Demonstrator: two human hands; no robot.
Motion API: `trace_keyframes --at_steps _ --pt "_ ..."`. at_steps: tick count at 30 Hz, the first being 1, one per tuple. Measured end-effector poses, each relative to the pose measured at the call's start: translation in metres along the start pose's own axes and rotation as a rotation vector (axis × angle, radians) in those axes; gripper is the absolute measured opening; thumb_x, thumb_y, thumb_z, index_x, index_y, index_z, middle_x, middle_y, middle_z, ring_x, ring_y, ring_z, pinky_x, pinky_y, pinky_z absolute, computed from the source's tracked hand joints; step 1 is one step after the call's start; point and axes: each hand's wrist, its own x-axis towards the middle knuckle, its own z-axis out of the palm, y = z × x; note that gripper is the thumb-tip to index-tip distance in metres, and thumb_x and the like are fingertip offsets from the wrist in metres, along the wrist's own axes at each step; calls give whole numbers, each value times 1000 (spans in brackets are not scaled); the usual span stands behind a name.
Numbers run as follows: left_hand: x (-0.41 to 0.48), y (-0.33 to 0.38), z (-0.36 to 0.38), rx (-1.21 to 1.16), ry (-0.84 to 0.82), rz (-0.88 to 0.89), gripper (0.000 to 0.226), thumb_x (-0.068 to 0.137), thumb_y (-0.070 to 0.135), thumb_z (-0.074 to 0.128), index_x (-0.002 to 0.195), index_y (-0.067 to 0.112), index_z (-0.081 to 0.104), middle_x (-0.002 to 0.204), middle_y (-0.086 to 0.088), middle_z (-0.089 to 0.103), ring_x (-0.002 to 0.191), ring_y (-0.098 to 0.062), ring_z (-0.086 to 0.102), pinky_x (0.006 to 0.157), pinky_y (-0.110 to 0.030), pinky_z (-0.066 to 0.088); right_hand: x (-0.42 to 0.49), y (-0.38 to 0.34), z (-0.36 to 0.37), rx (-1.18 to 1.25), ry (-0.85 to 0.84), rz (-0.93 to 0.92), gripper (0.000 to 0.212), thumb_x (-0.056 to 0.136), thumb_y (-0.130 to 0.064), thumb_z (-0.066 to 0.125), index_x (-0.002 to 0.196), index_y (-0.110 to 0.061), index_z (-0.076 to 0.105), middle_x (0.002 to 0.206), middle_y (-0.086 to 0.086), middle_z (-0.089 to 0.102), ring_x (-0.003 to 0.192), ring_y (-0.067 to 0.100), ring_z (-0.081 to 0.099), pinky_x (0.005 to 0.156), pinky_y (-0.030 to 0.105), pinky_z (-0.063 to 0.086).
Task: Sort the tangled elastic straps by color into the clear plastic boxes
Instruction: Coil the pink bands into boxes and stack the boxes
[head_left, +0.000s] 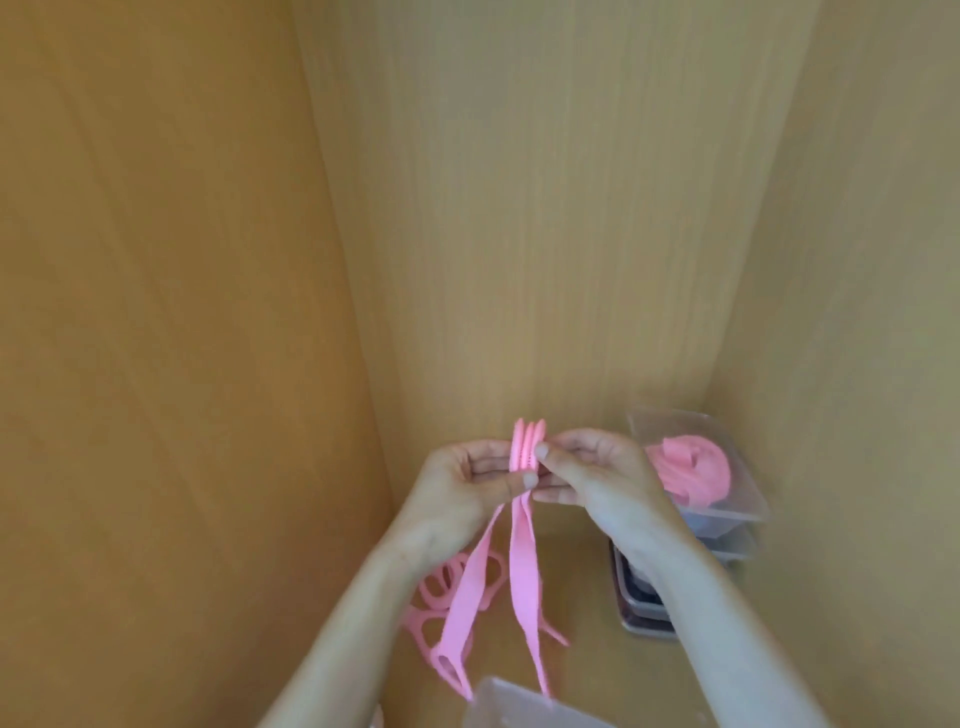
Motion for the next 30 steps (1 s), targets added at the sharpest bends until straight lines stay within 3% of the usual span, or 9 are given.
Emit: trace_keyframes --at_steps 4,9,12,15,18,21,24,27,30 --pt "13 28 0 21 -18 59 30 82 -4 75 112 -4 71 106 -19 76 101 -35 72 93 -33 57 8 -33 -5 -112 -9 -89 16 92 -6 70 101 7 71 94 24 74 82 32 75 75 35 63" --pt "24 58 0 47 -67 119 32 84 -3 74 116 -2 70 107 -18 76 102 -36 72 95 -37 57 19 -53 -9 -209 42 -245 11 88 -11 76 92 0 74 84 15 74 63 8 65 58 17 51" --pt "28 66 2 53 -82 141 28 90 -2 69 118 1 69 107 -17 76 102 -34 73 94 -33 57 25 -56 -8 -222 104 -321 8 83 -13 81 84 -7 75 75 1 71 66 4 62 64 18 51" --pt "31 69 6 50 -83 144 25 95 1 64 119 0 68 108 -18 75 103 -34 72 94 -34 56 27 -55 -7 -209 129 -369 9 82 -12 81 82 -7 73 69 0 72 63 4 62 64 17 50" --pt "35 74 9 27 -46 139 22 97 0 60 117 -3 67 106 -22 74 95 -28 71 94 -38 56 26 -49 -14 -177 136 -387 12 84 -11 80 89 -6 70 76 3 73 68 3 63 65 14 48" --pt "40 80 7 -7 -14 124 15 98 -2 57 108 -5 67 94 -19 70 91 -28 65 102 -50 49 26 -30 -28 -208 266 -323 19 87 -6 76 99 -10 61 91 0 64 80 7 59 68 10 45" --pt "43 88 3 -23 -12 120 15 98 -1 55 108 -7 66 93 -17 69 91 -29 63 102 -50 48 21 -2 -33 -259 115 -128 28 88 -6 74 111 -13 61 106 2 66 98 15 64 76 14 49" --pt "45 95 0 -11 -16 127 15 98 -1 55 108 -7 65 91 -15 69 88 -26 65 96 -45 51 17 22 -31 -352 -2 -78 8 88 -5 74 95 -6 69 92 5 74 89 19 69 77 21 53" --pt "45 99 -2 -17 -20 135 15 98 -1 56 109 -3 66 90 -13 71 85 -23 67 90 -37 55 13 36 -26 -349 -70 -66 7 89 -3 73 90 -1 67 88 11 75 82 20 71 75 27 57"
